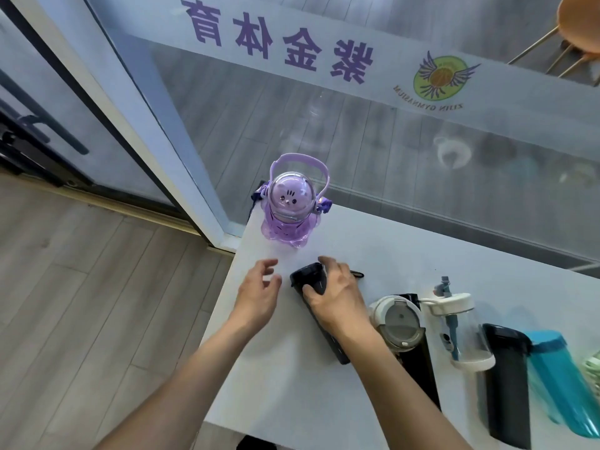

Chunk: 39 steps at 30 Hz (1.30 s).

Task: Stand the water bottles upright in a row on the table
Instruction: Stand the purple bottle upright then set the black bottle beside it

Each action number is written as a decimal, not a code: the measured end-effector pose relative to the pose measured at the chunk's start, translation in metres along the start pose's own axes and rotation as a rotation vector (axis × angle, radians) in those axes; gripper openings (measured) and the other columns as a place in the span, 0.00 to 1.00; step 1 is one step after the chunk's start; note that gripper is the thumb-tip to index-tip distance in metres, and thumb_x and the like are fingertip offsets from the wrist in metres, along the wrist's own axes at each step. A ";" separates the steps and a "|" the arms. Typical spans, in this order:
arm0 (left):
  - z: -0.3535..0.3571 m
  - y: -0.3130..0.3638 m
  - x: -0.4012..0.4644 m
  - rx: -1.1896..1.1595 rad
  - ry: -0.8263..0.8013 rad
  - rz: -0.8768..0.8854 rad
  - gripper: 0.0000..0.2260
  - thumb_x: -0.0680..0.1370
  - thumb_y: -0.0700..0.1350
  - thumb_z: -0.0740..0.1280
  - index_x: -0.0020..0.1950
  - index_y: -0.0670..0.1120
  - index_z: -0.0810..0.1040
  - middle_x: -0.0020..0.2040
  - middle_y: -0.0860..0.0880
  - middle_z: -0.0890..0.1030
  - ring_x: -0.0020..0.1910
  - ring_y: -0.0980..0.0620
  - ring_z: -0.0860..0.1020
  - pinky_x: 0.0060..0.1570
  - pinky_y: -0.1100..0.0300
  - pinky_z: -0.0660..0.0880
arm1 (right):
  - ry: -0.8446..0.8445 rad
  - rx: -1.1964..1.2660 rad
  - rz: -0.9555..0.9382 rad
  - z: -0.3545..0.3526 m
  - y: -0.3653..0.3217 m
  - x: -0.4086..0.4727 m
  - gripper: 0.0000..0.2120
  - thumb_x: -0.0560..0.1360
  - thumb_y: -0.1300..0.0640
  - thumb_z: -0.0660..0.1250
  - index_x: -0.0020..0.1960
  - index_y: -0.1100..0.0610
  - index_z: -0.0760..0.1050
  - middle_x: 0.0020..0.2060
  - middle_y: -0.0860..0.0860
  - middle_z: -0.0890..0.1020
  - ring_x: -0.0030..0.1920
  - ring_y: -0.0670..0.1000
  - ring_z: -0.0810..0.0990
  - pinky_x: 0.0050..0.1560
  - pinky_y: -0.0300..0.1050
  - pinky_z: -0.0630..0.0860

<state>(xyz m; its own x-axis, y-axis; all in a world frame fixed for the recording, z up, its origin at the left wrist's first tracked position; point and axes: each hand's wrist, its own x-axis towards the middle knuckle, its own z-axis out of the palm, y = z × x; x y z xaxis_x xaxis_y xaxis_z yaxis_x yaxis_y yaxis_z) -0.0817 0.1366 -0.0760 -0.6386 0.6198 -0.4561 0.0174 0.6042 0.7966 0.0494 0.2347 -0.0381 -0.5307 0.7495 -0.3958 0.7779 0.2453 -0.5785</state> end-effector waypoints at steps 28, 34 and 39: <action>-0.021 0.045 -0.109 -0.187 -0.145 0.244 0.18 0.81 0.40 0.59 0.65 0.60 0.73 0.64 0.62 0.77 0.60 0.55 0.77 0.61 0.47 0.75 | 0.221 0.316 -0.037 -0.030 -0.011 -0.083 0.34 0.66 0.46 0.78 0.67 0.51 0.68 0.56 0.50 0.76 0.55 0.49 0.76 0.54 0.41 0.71; -0.029 0.046 -0.122 -0.133 -0.212 0.244 0.18 0.80 0.41 0.59 0.62 0.62 0.74 0.60 0.69 0.77 0.59 0.57 0.76 0.62 0.46 0.73 | 0.175 0.231 -0.045 -0.036 -0.011 -0.096 0.31 0.66 0.49 0.78 0.64 0.52 0.70 0.54 0.50 0.76 0.52 0.48 0.76 0.50 0.38 0.70; -0.030 0.054 -0.113 -0.083 -0.229 0.280 0.17 0.81 0.41 0.59 0.63 0.60 0.74 0.60 0.68 0.77 0.57 0.57 0.76 0.61 0.49 0.74 | 0.198 0.189 -0.062 -0.048 -0.009 -0.088 0.30 0.65 0.48 0.78 0.63 0.50 0.71 0.52 0.49 0.76 0.50 0.47 0.75 0.46 0.36 0.69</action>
<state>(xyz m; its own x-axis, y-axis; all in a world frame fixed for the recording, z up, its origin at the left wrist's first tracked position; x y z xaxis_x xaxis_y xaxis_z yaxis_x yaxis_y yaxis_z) -0.0318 0.0842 0.0306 -0.4293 0.8570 -0.2852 0.0986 0.3584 0.9283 0.1049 0.1961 0.0361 -0.4846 0.8467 -0.2197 0.6597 0.1889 -0.7274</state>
